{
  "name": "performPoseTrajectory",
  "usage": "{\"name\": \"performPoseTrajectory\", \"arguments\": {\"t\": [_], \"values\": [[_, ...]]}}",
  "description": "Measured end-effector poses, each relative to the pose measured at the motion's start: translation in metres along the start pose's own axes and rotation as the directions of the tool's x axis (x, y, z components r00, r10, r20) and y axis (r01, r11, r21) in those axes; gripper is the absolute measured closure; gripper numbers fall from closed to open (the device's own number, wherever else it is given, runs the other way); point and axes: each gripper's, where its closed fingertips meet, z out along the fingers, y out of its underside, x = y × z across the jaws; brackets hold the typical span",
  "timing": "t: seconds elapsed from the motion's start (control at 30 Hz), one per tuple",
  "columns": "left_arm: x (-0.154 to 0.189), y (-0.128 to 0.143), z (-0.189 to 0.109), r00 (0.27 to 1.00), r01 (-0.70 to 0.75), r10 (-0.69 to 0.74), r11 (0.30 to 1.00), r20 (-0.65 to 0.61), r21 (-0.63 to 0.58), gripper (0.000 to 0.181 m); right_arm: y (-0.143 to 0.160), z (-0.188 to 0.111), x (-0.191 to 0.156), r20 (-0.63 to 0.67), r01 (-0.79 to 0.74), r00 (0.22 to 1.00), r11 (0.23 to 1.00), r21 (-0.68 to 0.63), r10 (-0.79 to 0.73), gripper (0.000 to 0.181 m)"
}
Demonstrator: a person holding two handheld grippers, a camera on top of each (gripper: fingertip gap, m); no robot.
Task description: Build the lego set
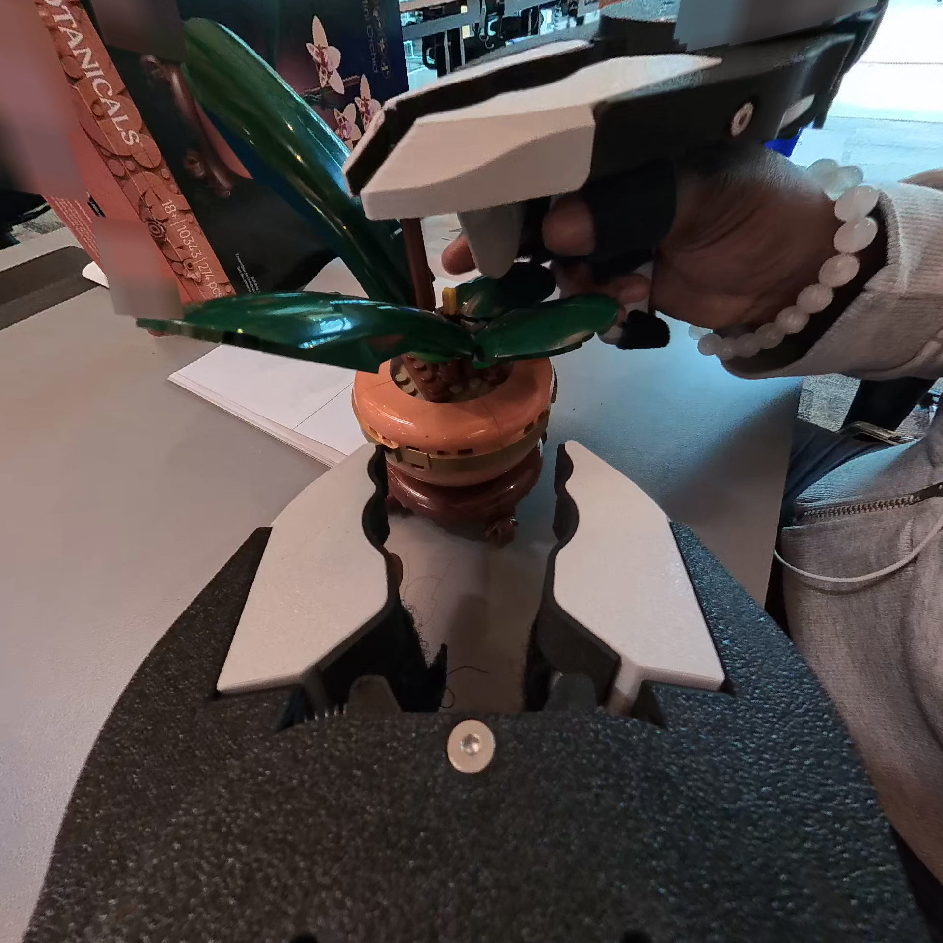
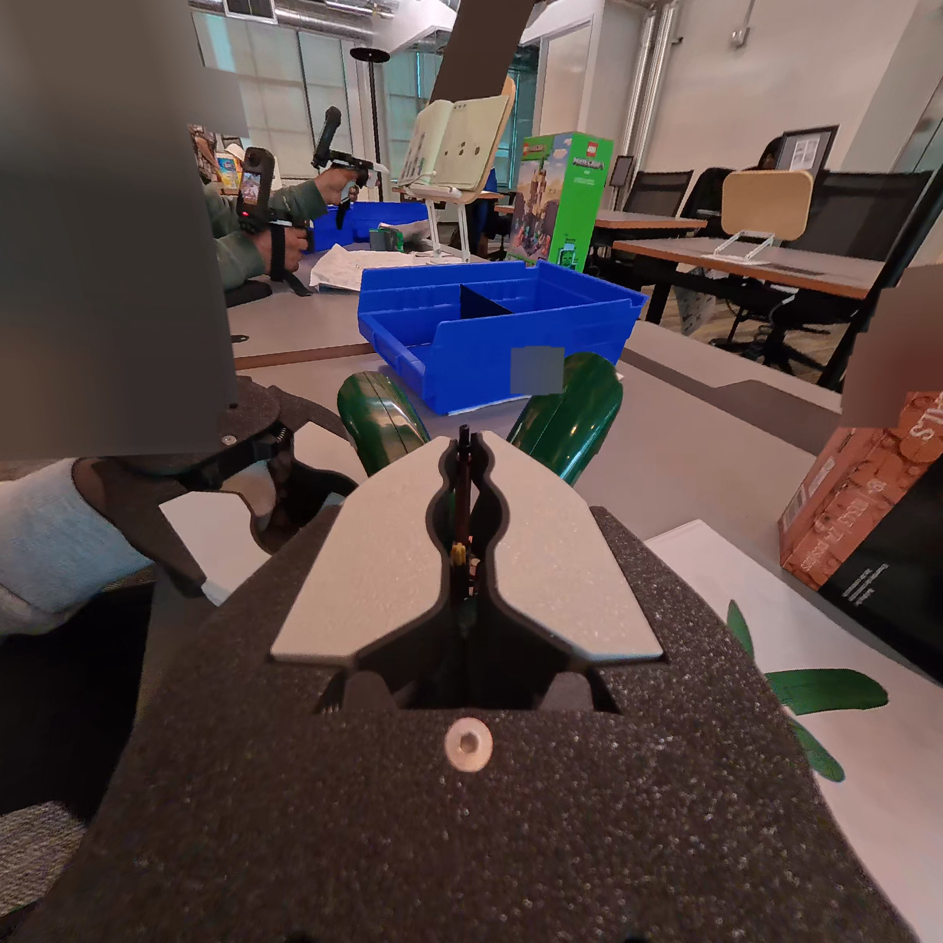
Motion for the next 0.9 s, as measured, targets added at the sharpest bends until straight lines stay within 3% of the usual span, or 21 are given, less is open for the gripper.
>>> {"name": "performPoseTrajectory", "arguments": {"t": [0.2, 0.43, 0.77, 0.9], "values": [[-0.0001, 0.0004, 0.0003, 1.000, -0.006, 0.006, 1.000, 0.006, -0.003, 0.118, 0.0023, 0.0000, -0.0015, 0.000, 0.043, 0.999, 0.999, -0.019, -0.043, 0.177], [-0.0002, 0.0000, -0.0003, 1.000, -0.003, 0.003, 1.000, -0.005, 0.004, 0.120, 0.0057, 0.0038, -0.0049, 0.031, 0.028, 0.999, 0.987, -0.159, -0.024, 0.177], [-0.0007, -0.0005, 0.0001, 1.000, -0.014, 0.014, 1.000, 0.009, 0.009, 0.120, 0.0071, 0.0012, -0.0025, 0.059, -0.057, 0.996, 0.980, -0.193, 0.069, 0.177], [-0.0015, -0.0010, 0.0001, 1.000, -0.012, 0.011, 1.000, 0.012, 0.014, 0.121, 0.0082, 0.0018, -0.0050, 0.103, 0.018, 0.995, 0.965, -0.260, 0.010, 0.177]]}}
